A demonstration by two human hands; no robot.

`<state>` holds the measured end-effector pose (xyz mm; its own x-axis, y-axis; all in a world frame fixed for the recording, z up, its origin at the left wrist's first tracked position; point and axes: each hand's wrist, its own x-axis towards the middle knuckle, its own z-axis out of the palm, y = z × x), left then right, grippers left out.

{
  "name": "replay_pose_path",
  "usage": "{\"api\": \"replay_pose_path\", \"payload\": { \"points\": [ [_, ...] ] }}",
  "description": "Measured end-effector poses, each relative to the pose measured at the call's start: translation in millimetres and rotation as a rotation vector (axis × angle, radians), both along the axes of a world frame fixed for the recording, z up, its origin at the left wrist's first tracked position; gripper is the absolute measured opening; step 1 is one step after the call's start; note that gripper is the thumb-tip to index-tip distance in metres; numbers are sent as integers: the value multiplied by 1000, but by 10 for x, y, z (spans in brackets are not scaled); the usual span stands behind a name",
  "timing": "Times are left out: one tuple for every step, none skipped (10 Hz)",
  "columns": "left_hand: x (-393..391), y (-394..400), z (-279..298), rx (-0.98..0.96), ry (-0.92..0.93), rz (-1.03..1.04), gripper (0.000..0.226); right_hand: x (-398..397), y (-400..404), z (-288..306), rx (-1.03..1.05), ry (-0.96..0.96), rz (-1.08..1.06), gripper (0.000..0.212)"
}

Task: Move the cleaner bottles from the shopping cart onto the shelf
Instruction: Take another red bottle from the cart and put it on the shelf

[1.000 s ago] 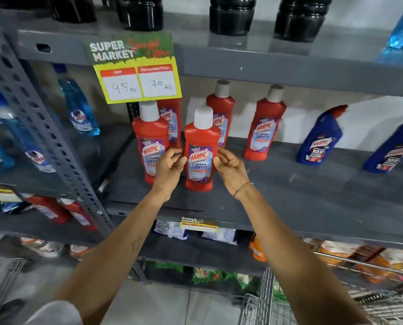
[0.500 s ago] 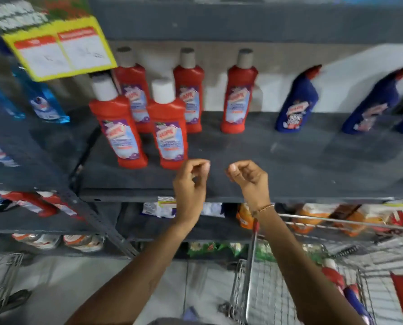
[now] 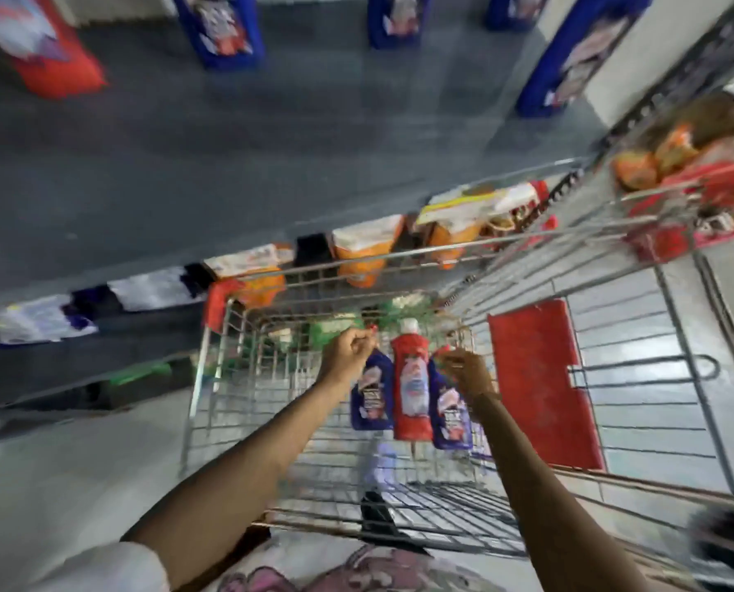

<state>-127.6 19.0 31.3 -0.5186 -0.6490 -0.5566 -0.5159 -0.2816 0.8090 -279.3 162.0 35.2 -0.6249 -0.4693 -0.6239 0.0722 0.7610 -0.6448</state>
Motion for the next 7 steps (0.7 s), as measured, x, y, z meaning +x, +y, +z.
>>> {"api": "replay_pose_path", "payload": {
  "points": [
    [-348,92,-243,4,-102,-62,42,-87,249,-333,207,-132,13,28],
    [-794,150,-577,-106,-238,-177,46,33,371,-740,319,-276,97,35],
    [-1044,162,-866,-175,-365,-237,33,284,356,-1062,363,-289,134,32],
    [-1324,191,-1233,-192,-518,-347,38,420,271,-1343,497,-146,26,26],
    [-1400,228,-1411,-160,-549,-353,50,538,233,-1446,508,-125,-19,36],
    [-1442,270,-1554,-35,-554,-336,64,496,257,-1586,580,-74,115,54],
    [-1442,264,-1563,12,-541,-332,62,467,300,-1638,636,-77,160,69]
  ]
}}
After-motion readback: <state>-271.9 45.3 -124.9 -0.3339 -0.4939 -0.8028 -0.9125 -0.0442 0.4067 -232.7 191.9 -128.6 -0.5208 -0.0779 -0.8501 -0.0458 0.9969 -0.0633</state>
